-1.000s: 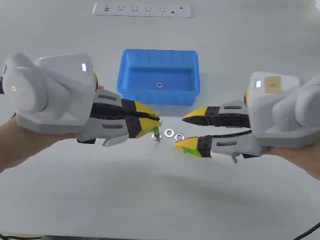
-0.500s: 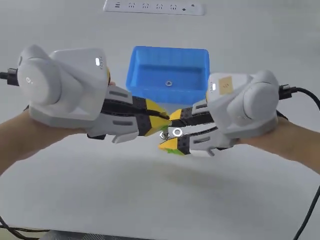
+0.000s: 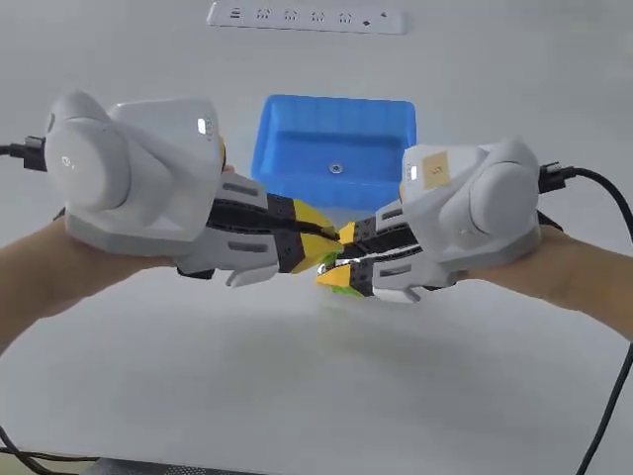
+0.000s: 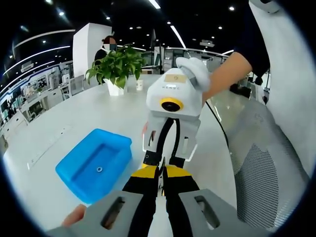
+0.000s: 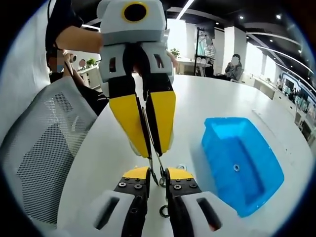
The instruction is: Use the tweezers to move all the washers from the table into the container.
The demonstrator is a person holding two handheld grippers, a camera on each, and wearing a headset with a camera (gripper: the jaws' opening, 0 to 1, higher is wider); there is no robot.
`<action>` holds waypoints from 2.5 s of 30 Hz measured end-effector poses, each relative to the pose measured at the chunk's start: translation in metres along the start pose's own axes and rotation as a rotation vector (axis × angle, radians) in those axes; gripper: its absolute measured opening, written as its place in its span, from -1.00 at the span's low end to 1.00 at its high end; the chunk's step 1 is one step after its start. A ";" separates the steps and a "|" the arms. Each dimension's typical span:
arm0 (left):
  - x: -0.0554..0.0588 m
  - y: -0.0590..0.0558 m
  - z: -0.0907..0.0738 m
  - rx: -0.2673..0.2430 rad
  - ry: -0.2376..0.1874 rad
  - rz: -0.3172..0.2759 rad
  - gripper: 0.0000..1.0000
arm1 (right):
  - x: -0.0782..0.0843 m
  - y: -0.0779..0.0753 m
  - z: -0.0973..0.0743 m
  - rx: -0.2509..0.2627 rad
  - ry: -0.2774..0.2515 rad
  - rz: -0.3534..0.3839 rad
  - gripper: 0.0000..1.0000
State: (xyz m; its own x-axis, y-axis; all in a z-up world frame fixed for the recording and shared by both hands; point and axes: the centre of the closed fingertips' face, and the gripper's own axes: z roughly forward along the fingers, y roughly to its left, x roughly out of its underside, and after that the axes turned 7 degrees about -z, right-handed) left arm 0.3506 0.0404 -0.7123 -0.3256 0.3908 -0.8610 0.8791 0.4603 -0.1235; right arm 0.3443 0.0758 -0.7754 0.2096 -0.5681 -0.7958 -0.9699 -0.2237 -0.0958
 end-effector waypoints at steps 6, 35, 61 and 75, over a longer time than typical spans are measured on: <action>0.000 0.001 -0.001 -0.007 0.002 -0.001 -0.86 | 0.001 0.000 0.002 0.001 0.009 -0.025 -0.77; 0.006 0.001 -0.002 -0.004 0.018 -0.039 -0.61 | 0.000 -0.003 -0.001 0.050 -0.009 -0.048 -0.80; 0.010 0.004 -0.003 -0.004 0.042 -0.016 -0.84 | -0.001 0.003 0.004 0.031 -0.005 -0.068 -0.79; 0.006 0.005 0.003 -0.013 0.069 -0.016 -0.85 | 0.002 0.002 0.001 0.015 0.024 -0.075 -0.74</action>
State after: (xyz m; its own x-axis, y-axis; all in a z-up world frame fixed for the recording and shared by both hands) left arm 0.3541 0.0428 -0.7195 -0.3629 0.4374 -0.8228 0.8692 0.4771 -0.1298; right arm 0.3426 0.0751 -0.7777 0.2842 -0.5690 -0.7717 -0.9532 -0.2542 -0.1635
